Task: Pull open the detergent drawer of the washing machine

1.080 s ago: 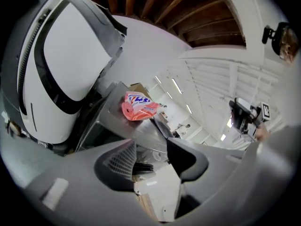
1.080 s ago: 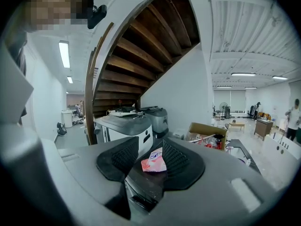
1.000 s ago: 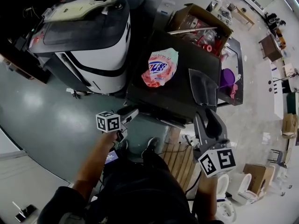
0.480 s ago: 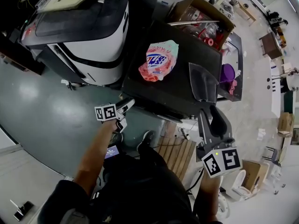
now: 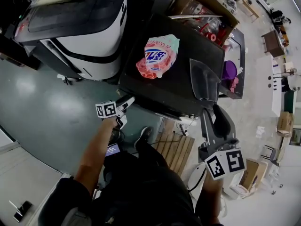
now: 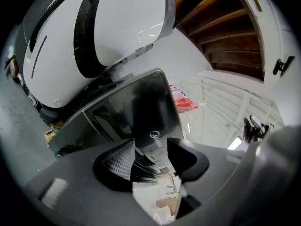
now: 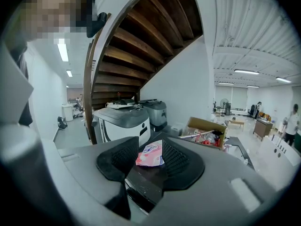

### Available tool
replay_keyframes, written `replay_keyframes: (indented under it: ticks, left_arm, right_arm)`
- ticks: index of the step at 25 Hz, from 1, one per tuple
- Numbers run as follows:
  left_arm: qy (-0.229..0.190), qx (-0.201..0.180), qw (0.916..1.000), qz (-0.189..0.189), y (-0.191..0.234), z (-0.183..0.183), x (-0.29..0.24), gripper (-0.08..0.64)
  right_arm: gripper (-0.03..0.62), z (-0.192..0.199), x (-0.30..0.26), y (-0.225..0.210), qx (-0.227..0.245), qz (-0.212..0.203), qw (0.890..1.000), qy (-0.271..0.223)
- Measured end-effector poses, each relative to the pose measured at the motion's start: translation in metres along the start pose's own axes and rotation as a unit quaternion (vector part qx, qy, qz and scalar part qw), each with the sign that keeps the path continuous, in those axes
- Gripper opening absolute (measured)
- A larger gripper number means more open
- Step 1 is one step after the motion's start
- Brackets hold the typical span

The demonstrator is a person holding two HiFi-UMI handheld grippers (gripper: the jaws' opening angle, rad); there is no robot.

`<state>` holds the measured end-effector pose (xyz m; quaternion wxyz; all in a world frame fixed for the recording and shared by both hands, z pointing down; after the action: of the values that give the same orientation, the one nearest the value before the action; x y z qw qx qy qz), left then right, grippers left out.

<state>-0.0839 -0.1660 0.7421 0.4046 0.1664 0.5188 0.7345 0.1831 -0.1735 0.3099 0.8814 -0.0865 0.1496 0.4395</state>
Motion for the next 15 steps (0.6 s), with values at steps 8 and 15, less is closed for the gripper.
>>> replay_keyframes:
  ticks: [8,15]
  left_arm:
    - [-0.041,0.014,0.9985,0.034,0.016,0.007,-0.015,0.239]
    - [-0.067,0.001,0.9952,0.072,0.021,0.006,-0.017,0.276]
  right_arm:
    - [0.152,0.01,-0.014,-0.01,0.002,-0.005,1.0,0.026]
    - [0.152,0.024,-0.025,-0.014,0.003,-0.009,0.998,0.054]
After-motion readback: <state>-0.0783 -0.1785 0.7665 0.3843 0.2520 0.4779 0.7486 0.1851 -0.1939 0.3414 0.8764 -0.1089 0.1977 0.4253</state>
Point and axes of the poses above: the fingertips, and each gripper's own axes: x backward along the fingers, y to its left, z out of its underside, the point moved 6 cm from there along x, backward along the fingers, and after that the axes turned 3 degrees about -x, right-handed, at the moved point
